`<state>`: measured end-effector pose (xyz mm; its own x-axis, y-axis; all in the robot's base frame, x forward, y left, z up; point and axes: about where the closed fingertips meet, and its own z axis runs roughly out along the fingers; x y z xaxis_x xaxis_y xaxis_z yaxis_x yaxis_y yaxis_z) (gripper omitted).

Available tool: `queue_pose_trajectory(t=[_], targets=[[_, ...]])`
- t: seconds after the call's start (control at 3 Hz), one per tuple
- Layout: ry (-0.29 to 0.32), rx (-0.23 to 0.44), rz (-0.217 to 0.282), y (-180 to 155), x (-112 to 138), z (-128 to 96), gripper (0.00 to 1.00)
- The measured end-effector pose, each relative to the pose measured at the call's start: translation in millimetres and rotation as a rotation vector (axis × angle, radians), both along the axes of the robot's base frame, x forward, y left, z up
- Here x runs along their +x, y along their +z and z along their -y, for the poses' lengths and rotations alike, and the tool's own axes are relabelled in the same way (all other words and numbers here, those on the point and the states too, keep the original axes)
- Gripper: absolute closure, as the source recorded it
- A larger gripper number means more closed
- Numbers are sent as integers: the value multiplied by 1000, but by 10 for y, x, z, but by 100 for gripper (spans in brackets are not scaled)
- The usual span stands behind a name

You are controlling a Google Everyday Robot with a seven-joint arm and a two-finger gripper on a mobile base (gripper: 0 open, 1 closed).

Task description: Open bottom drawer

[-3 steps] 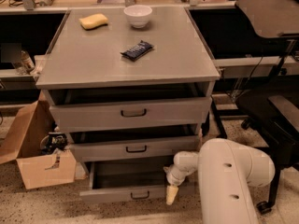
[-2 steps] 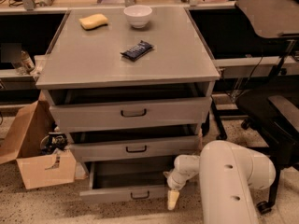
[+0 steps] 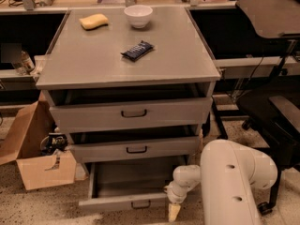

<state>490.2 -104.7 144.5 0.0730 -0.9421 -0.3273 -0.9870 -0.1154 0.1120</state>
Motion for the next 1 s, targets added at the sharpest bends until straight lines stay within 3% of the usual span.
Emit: queue_pose_trajectory(t=[0.33,0.67,1.0], targets=[[36,-5,21,149,-366,-19,47],[40,0,46,266,-563,-6,71],[43,3,41,262,-625,-16,68]])
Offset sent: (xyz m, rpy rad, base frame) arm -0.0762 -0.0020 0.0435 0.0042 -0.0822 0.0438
